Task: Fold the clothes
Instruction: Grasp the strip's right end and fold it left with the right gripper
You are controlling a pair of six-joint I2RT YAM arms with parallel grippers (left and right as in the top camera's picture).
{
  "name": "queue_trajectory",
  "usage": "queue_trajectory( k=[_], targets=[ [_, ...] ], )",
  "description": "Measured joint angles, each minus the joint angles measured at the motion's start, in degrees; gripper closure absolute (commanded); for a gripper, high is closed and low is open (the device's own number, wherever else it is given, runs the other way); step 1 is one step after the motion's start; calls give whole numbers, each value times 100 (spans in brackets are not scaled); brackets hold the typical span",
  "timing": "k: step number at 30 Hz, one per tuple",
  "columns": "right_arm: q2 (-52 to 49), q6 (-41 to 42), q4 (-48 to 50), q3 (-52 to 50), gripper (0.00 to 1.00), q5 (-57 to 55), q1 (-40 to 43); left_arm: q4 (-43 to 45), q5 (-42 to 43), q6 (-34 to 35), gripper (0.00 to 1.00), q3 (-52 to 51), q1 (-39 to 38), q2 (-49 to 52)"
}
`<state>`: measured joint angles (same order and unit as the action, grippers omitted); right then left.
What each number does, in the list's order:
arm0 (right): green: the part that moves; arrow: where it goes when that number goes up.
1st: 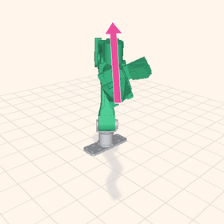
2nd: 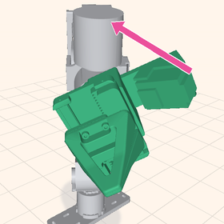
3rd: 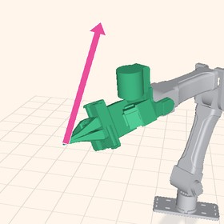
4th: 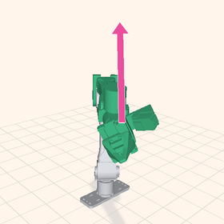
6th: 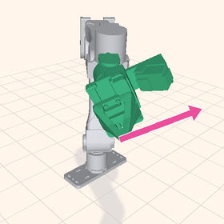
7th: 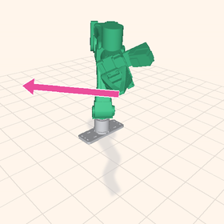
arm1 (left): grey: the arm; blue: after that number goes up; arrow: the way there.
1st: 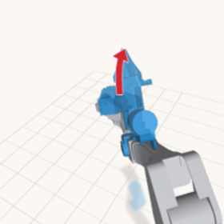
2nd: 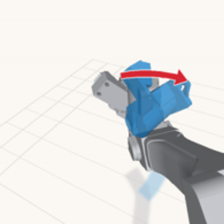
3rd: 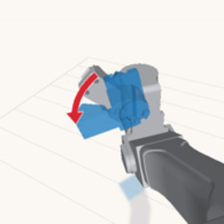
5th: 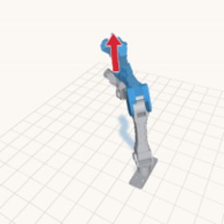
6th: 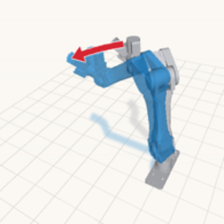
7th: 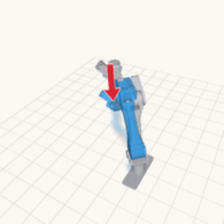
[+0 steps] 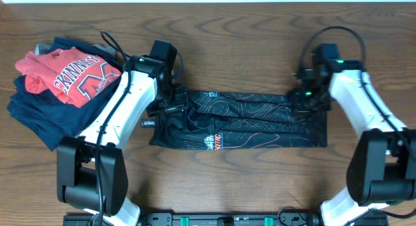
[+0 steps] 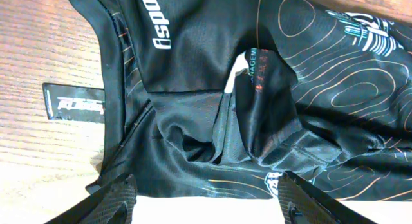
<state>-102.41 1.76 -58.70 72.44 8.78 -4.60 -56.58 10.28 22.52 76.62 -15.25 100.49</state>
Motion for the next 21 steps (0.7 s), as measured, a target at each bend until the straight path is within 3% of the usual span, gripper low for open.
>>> queue_trajectory(
  k=[9,21],
  targets=[
    [0,776,118,-2,99,2,-1078,0,0,0,28,0,0,0],
    [0,1189,348,-4,95,24,-1552,0,0,-2,28,0,0,0]
  ],
)
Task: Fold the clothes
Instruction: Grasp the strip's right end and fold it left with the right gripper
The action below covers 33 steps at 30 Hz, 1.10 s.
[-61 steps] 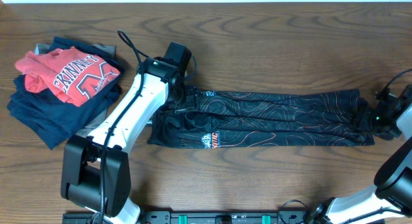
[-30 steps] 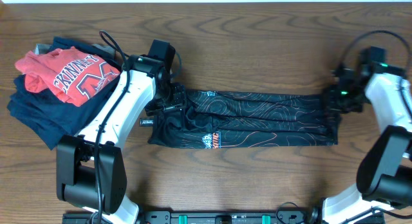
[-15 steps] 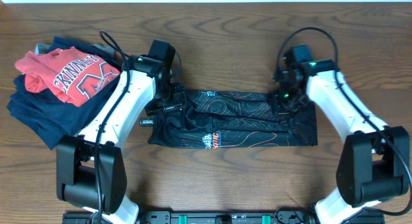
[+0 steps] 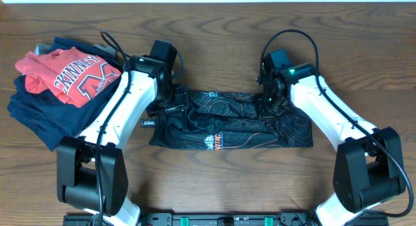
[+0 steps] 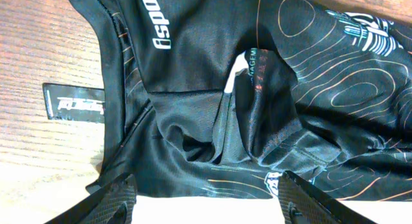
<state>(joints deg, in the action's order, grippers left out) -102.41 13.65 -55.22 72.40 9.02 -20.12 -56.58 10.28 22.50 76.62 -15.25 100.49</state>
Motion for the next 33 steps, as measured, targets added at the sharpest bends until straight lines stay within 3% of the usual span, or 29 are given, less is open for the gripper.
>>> queue_trajectory(
  k=[2,5,9,18,23,33],
  targets=[
    [0,57,26,0,85,46,-44,-2,0,2,28,0,0,0],
    [0,103,26,0,59,216,-116,-4,0,0,28,0,0,0],
    [0,-48,-24,0,52,463,-210,-13,-2,0,28,0,0,0],
    [0,103,-162,0,49,-107,-199,-142,-17,-2,23,0,0,0],
    [0,479,-264,-2,56,-892,57,-166,-122,-2,23,0,0,0],
    [0,481,92,-592,55,-800,144,-181,-173,-2,23,0,0,0]
  ],
)
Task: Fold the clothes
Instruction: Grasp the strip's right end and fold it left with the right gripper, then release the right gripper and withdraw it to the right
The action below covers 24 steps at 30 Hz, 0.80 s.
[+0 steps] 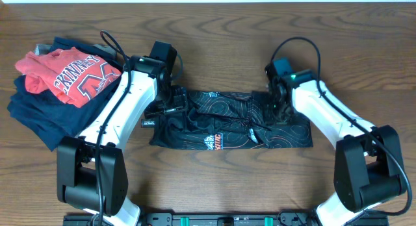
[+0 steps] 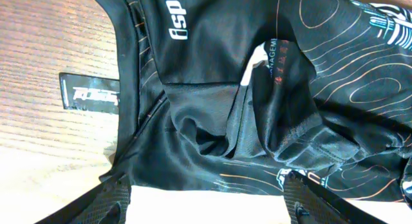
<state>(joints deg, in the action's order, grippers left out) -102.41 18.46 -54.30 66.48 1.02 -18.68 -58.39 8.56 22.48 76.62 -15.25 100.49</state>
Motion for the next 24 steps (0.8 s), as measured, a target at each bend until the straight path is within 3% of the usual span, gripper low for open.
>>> queue_trajectory(
  k=[5,16,24],
  targets=[
    [0,-138,374,-466,57,374,-140,-2,-2,0,23,0,0,0],
    [0,-2127,315,-546,57,3042,-474,-31,-2,0,23,0,0,0],
    [24,-1939,70,-450,55,2328,-474,-155,-262,-4,10,0,0,0]
  ],
)
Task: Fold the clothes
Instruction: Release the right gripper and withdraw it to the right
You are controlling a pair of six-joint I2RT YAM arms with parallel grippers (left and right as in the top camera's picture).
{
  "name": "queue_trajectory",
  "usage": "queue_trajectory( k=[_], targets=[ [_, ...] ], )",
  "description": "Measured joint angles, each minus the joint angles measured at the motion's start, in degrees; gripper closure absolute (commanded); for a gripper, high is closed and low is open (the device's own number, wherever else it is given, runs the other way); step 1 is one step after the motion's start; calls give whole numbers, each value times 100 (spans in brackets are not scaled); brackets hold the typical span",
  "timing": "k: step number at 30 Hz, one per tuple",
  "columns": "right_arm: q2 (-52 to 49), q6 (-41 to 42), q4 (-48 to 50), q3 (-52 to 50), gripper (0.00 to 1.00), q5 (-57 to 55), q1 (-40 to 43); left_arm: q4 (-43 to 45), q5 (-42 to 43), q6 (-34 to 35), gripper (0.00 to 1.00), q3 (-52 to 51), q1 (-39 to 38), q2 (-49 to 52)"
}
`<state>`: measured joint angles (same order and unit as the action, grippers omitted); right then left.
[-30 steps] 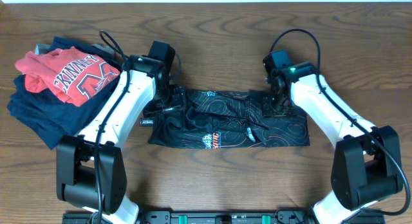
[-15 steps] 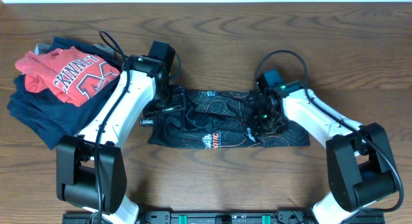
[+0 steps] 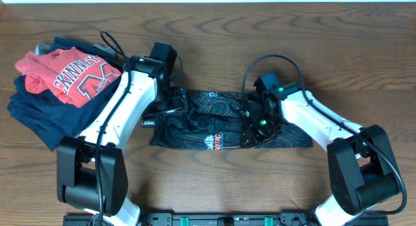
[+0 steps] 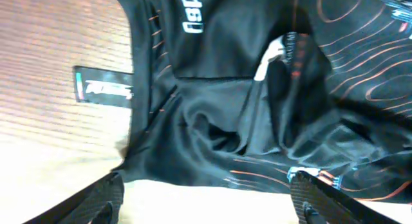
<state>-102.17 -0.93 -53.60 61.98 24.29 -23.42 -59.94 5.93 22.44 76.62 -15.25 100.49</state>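
Observation:
A black garment [image 3: 208, 119] with orange contour lines lies stretched across the table's middle, its right part doubled over toward the left. My right gripper [image 3: 253, 119] rests low on that folded flap and looks shut on its edge. Over the garment's rumpled left end hangs my left gripper [image 3: 170, 101]. In the left wrist view this gripper [image 4: 206, 205] is open wide with nothing between its fingers [image 4: 96, 201], and the crumpled black fabric [image 4: 225, 108] lies just beyond them.
A pile of clothes sits at the far left: a red printed shirt [image 3: 65, 73] on top of navy garments [image 3: 39, 115]. A small black tag [image 4: 103, 90] lies on the wood beside the garment's left edge. Bare wooden table [image 3: 208, 180] lies in front.
My right gripper has moved left and toward the front, from the garment's right part to near its middle, with the folded flap reaching further left. My left gripper has shifted slightly and remains open.
My right gripper was first at the garment's far right end, with the cloth at full length. Then it was further left and the garment was shorter, its right end turned over. Now the flap reaches mid-garment. My left gripper stayed open over the left end.

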Motion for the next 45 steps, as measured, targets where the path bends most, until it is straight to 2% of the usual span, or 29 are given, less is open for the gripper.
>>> queue_trajectory(
  k=[4,10,18,28,30,33,36,38,39,45],
  targets=[
    [315,487,-57,133,52,-839,2,-9,-234,-44,6,0,33,2],
    [1174,1060,-59,243,47,-1696,83,24,-330,-533,4,0,227,256],
    [1298,1252,-129,275,47,-1993,214,509,94,-1364,2,0,380,973],
    [1298,1272,-146,275,46,-2031,234,487,151,-1637,3,52,474,1659],
    [1298,1272,-144,275,46,-2035,236,448,162,-1641,10,94,474,1696],
    [1298,1272,-142,275,47,-2039,236,393,245,-1641,32,127,476,1725],
    [1298,1272,-144,275,47,-2070,245,321,437,-1650,64,133,487,1735],
    [1298,1272,-144,275,48,-2107,254,293,566,-1661,90,133,487,1751],
    [1298,1274,-144,275,48,-2124,264,295,625,-1668,94,133,496,1762],
    [1298,1381,-238,275,48,-2323,551,87,935,-1692,94,275,706,1880]
  ],
)
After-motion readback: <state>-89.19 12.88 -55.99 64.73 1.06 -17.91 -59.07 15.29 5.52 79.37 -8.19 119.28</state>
